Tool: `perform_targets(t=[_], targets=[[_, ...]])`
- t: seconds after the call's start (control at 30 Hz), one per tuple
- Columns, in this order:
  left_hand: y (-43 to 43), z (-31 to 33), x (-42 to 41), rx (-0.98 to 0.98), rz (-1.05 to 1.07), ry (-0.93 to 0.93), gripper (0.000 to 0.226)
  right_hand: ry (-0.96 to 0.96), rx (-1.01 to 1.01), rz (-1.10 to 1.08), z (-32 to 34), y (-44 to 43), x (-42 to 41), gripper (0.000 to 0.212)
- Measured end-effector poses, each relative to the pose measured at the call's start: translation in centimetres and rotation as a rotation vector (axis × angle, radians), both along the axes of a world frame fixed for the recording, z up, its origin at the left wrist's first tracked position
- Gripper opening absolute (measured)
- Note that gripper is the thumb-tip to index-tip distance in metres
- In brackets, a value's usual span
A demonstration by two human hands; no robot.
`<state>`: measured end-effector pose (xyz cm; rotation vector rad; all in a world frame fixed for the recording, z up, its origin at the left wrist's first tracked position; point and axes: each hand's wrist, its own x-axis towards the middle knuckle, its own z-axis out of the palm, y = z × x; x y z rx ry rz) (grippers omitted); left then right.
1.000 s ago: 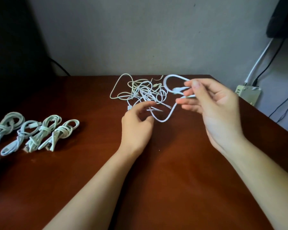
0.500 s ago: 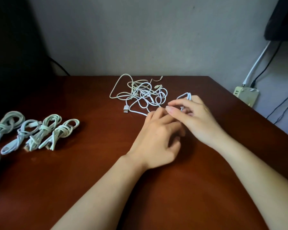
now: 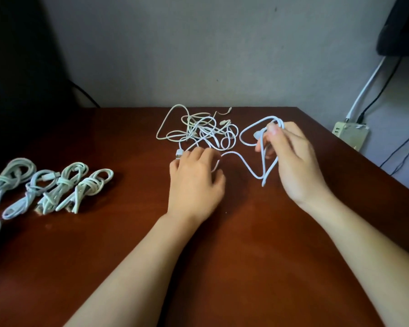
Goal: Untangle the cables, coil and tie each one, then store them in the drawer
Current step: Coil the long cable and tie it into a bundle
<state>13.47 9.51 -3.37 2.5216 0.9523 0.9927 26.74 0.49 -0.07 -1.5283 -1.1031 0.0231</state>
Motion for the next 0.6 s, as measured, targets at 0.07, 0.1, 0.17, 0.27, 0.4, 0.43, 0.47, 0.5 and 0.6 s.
perform_targets(t=[0.07, 0.1, 0.17, 0.27, 0.4, 0.43, 0.47, 0.5, 0.6], targets=[[0.3, -0.2, -0.1, -0.024, 0.045, 0.134, 0.034, -0.024, 0.045, 0.01, 0.2, -0.2, -0.3, 0.048], [0.4, -0.3, -0.1, -0.017, 0.062, 0.183, 0.037, -0.042, 0.063, 0.015, 0.3, -0.3, -0.4, 0.048], [0.5, -0.3, -0.1, 0.027, 0.084, 0.228, 0.037, -0.082, 0.092, 0.027, 0.4, -0.5, -0.6, 0.047], [1.1, -0.4, -0.3, 0.097, 0.11, 0.17, 0.026, -0.164, 0.122, 0.036, 0.4, -0.7, -0.7, 0.047], [2.5, -0.4, -0.7, 0.011, 0.136, -0.115, 0.013, -0.313, 0.15, 0.015, 0.3, -0.8, -0.7, 0.042], [2.7, -0.4, -0.8, -0.031, 0.148, -0.162, 0.01, -0.366, 0.15, -0.001, 0.3, -0.8, -0.7, 0.042], [2.9, -0.4, -0.9, -0.071, 0.165, -0.196, 0.009, -0.421, 0.147, -0.016, 0.2, -0.8, -0.7, 0.042], [3.0, -0.3, -1.0, -0.106, 0.185, -0.225, 0.011, -0.468, 0.142, -0.025, 0.1, -0.8, -0.8, 0.042], [3.1, 0.0, -1.2, -0.211, 0.248, -0.31, 0.024, -0.535, 0.11, -0.034, -0.3, -0.6, -0.8, 0.04]])
